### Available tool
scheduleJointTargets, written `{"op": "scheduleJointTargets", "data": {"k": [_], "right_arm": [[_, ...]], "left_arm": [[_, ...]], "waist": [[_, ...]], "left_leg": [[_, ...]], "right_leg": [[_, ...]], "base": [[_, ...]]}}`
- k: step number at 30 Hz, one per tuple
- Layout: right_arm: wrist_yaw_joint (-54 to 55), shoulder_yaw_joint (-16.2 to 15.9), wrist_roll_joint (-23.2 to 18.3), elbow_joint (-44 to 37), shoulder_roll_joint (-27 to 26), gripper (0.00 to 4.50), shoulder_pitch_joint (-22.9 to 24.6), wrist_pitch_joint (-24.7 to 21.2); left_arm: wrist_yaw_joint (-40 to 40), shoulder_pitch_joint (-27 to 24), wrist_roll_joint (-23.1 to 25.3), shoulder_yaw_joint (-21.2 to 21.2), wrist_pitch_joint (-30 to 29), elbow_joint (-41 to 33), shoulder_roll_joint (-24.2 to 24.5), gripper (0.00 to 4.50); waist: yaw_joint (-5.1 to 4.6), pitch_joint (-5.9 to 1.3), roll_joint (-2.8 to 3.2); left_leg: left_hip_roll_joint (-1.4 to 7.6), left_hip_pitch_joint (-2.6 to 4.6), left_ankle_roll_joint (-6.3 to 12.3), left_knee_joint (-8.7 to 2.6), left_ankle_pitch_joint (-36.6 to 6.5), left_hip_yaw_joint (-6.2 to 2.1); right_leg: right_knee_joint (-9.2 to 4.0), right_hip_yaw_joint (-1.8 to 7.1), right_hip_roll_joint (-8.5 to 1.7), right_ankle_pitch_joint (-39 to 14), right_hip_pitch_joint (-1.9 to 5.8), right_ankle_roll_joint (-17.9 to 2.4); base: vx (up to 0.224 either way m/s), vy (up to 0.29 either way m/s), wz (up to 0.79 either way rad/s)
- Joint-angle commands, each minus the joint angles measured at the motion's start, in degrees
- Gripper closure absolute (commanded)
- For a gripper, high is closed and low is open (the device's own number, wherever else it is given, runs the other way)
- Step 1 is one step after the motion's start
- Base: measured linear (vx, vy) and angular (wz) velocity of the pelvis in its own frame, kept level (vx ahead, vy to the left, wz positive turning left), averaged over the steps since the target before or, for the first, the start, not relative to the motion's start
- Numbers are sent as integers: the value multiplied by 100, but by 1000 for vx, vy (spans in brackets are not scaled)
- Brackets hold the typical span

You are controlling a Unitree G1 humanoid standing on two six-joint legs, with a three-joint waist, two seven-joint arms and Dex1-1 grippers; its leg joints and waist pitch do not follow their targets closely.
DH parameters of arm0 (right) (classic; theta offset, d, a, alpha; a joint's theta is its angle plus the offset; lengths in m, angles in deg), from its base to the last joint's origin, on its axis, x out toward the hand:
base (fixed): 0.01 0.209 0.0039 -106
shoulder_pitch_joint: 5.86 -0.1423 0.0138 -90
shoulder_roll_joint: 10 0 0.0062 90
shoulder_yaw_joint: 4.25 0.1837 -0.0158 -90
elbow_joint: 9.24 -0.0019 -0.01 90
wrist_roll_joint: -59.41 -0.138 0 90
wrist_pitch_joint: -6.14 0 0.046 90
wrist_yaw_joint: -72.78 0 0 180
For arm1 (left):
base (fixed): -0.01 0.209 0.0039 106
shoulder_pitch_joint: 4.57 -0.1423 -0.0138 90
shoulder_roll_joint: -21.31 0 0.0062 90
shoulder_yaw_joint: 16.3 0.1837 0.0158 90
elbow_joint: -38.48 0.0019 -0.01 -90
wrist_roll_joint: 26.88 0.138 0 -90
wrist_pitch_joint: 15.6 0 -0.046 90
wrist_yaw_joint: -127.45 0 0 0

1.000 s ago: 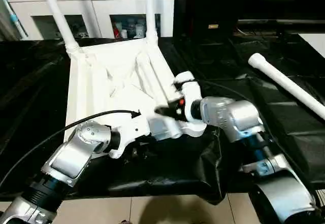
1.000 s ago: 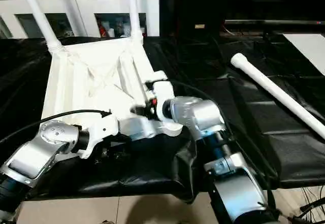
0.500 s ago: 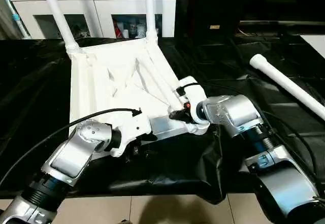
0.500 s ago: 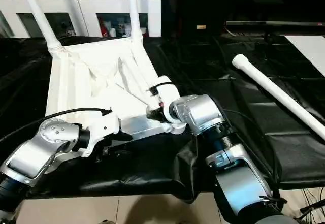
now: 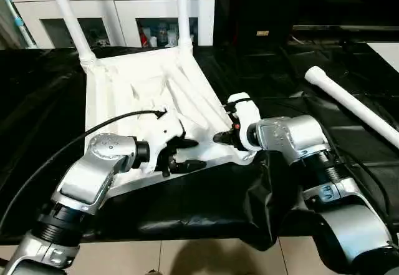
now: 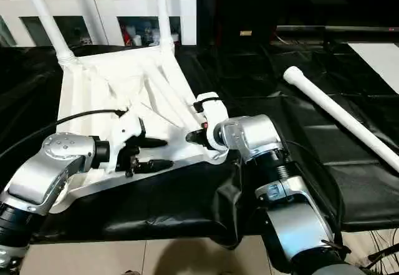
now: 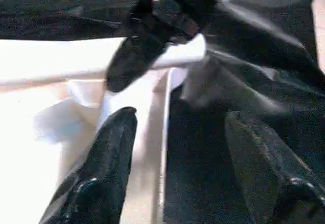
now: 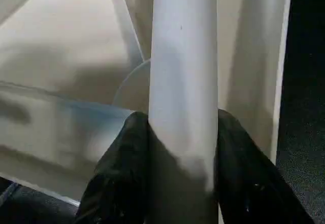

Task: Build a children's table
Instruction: Pick table leg

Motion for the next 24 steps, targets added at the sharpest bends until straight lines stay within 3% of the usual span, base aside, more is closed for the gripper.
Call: {"op": "scheduleJointTargets", "data": {"k": [1,2,4,6,7,9,10,11,12,13,15,17,18,20,21,22,24], "right_arm": [[-5,240,-108,-109,8,320,42,133],[-98,375,-228,-268,-2,320,122,407],[-276,568,-425,-510,-27,320,254,810],[-739,918,-845,-1057,-57,320,575,1537],[-872,981,-934,-1238,-49,320,695,1700],[-1021,1072,-1046,-1517,-50,320,897,1896],[-1130,1197,-1222,-1821,-114,320,1106,1946],[-1163,1224,-1289,-2004,-151,320,1220,1901],[-1182,1217,-1327,-2155,-190,320,1317,1871],[-1194,1198,-1345,-2280,-223,320,1399,1847],[-1193,1152,-1334,-2379,-277,320,1488,1863],[-1182,1120,-1326,-2402,-301,320,1522,1890],[-1152,1069,-1318,-2411,-322,321,1564,1961],[-1128,1031,-1324,-2417,-338,321,1611,2069],[-1126,1028,-1325,-2419,-340,321,1617,2083],[-1115,1018,-1331,-2425,-347,321,1638,2130],[-1058,1040,-1326,-2482,-394,321,1675,2160]], "left_arm": [[295,129,-61,-243,-56,113,-119,112],[566,193,-105,-412,-83,223,-281,105],[986,292,-188,-684,-130,373,-533,96],[1941,526,-511,-1386,-276,652,-1157,78],[2233,608,-719,-1663,-326,725,-1391,69],[2698,739,-1130,-2128,-491,824,-1771,56],[3043,860,-1517,-2475,-559,930,-2090,46],[3161,938,-1738,-2619,-562,993,-2241,34],[3181,1002,-1963,-2715,-537,1013,-2363,24],[3198,1068,-2191,-2814,-533,1024,-2480,24],[3313,1223,-2618,-3046,-637,1058,-2694,4],[3314,1299,-2793,-3122,-670,1063,-2775,0],[3158,1370,-2996,-3145,-739,978,-2868,0],[3080,1410,-3159,-3208,-919,848,-2981,0],[3081,1414,-3170,-3217,-941,833,-2994,0],[3085,1421,-3205,-3243,-1022,781,-3034,0],[3100,1330,-3333,-3136,-1311,630,-3045,0]], "waist": [[8,-409,-16],[21,-416,4],[32,-423,-18],[58,-430,-45],[68,-440,-21],[97,-444,-68],[99,-432,-17],[102,-428,-37],[103,-432,-23],[91,-433,-51],[90,-428,5],[79,-421,-18],[74,-411,8],[79,-415,3],[66,-406,43],[62,-416,25],[72,-421,49]], "left_leg": [[214,43,-125,-370,-807,-59],[216,51,-132,-368,-812,-65],[220,45,-88,-360,-819,-57],[229,32,20,-339,-829,-56],[225,23,60,-328,-793,-50],[212,2,239,-309,-640,-56],[205,-10,302,-306,-639,-60],[210,5,331,-304,-684,-56],[199,-8,372,-310,-694,-71],[190,-13,399,-308,-709,-68],[192,-4,351,-305,-792,-73],[196,-4,324,-322,-888,-85],[201,5,280,-333,-988,-88],[216,5,243,-338,-997,-99],[215,-7,237,-344,-983,-99],[212,-1,250,-336,-948,-99],[202,-7,300,-324,-843,-96]], "right_leg": [[-294,263,-269,-870,337,-1247],[-294,258,-272,-878,334,-1247],[-300,261,-275,-788,343,-1242],[-297,259,-285,-605,368,-1266],[-282,256,-290,-533,382,-1303],[-291,235,-287,-491,392,-1382],[-304,231,-277,-572,384,-1391],[-333,226,-281,-648,369,-1393],[-341,214,-271,-769,380,-1374],[-366,205,-268,-881,380,-1332],[-378,197,-270,-1045,364,-1336],[-405,187,-257,-1216,356,-1274],[-427,185,-254,-1331,342,-1226],[-412,189,-263,-1312,350,-1207],[-423,188,-256,-1241,350,-1180],[-419,187,-251,-1167,354,-1184],[-403,189,-258,-1042,361,-1228]], "base": [[0,0,0],[0,0,0],[0,0,0],[0,0,0],[0,0,0],[0,0,0],[0,0,0],[0,0,0],[0,0,0],[0,0,0],[0,0,0],[0,0,0],[0,0,0],[0,0,0],[0,0,0],[0,0,0],[0,0,0]]}}
